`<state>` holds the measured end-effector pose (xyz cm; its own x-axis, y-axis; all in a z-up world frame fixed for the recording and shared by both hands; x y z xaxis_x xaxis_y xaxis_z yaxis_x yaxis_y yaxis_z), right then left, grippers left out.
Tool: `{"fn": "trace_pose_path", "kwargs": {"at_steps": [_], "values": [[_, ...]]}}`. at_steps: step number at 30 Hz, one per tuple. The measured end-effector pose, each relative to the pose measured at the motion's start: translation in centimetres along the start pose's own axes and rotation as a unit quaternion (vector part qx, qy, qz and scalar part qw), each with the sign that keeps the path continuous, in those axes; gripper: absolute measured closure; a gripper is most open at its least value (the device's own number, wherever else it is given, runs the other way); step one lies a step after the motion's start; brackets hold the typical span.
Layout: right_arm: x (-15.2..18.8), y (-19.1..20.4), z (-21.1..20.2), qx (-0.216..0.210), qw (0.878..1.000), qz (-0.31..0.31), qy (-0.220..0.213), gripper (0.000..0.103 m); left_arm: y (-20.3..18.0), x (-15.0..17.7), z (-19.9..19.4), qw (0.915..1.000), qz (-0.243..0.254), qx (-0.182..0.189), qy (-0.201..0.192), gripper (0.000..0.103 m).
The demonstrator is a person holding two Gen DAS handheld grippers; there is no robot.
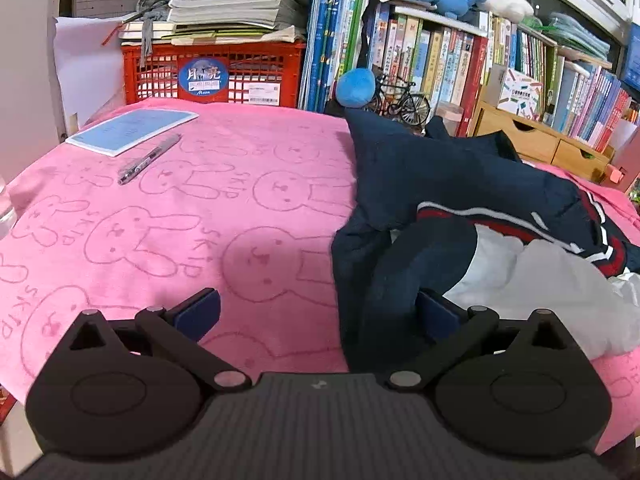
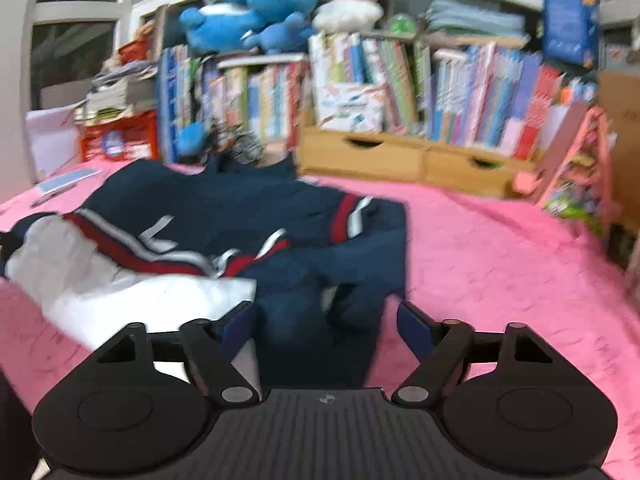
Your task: Fold clothes
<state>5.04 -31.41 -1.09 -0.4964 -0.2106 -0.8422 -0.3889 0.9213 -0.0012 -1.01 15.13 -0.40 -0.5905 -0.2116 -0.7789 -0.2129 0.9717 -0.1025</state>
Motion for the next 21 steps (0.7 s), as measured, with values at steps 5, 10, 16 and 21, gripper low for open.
{"fn": "trace_pose_path", "kwargs": {"at_steps": [5, 10, 16, 21], "values": [[1.7, -1.4, 0.5, 0.047, 0.998, 0.014, 0.050, 0.071, -0.7, 0.1, -0.7, 0.9984, 0.045, -0.032, -0.010, 0.000], [-0.6, -1.0, -2.4, 0.057, 0.998, 0.007, 0.002, 0.057, -1.8, -1.5, -4.0, 0.9961, 0.066, -0.021, -0.055, 0.000], [-5.4, 5.1, 0.4, 0.011, 0.996, -0.083, -0.036, 0.034, -5.3, -2.6, -5.4, 0.9898, 0.095, 0.046, -0.095, 0.000], [-5.3, 9.0, 8.6, 0.011, 0.993, -0.099, 0.065, 0.078, -8.1, -0.7, -1.8, 0.9902, 0.125, 0.039, -0.047, 0.000]]}}
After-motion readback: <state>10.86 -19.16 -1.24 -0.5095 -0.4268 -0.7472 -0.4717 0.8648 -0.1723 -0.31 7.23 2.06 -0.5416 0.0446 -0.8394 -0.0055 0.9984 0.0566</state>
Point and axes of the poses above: each gripper's, at about its wrist camera, not at the fingertips, and z roughly the way its jaws point, y to its left, x to its underside, the point moved 1 cm from there along z, roughly the way its jaws point
